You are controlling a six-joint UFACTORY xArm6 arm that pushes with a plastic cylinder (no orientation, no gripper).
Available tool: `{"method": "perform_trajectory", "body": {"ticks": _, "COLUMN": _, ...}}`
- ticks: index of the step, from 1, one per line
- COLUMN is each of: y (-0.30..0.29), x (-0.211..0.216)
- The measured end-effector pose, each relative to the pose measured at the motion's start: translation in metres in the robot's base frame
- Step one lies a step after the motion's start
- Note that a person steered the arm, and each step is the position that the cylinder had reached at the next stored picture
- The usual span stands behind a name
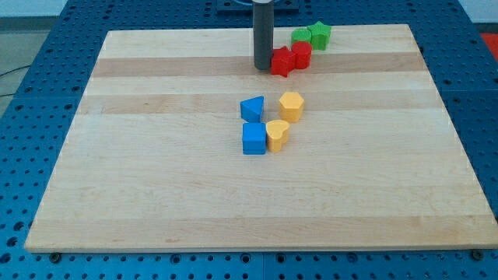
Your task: Separate the green blocks from red blocks
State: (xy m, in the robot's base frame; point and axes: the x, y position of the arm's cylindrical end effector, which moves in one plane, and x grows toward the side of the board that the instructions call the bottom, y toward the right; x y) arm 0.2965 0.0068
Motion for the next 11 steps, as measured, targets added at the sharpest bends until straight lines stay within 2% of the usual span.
{"method": "perform_trajectory", "body": {"ticks": 3, "y": -0.034, "x": 0.011}}
{"method": "perform_trajectory", "body": {"ticks": 4, "y": 0.022, "x": 0.050}}
{"method": "perform_trajectory", "body": {"ticks": 5, "y": 0.080, "x": 0.036}}
{"method": "perform_trajectory", "body": {"ticks": 6, "y": 0.110, "x": -0.005}}
{"method": "perform_trajectory", "body": {"ticks": 7, "y": 0.115, "x": -0.018}}
{"method": "perform_trajectory", "body": {"ticks": 9, "y": 0.042, "x": -0.010}}
{"method": "perform_trajectory", "body": {"ticks": 11, "y": 0.064, "x": -0.062}}
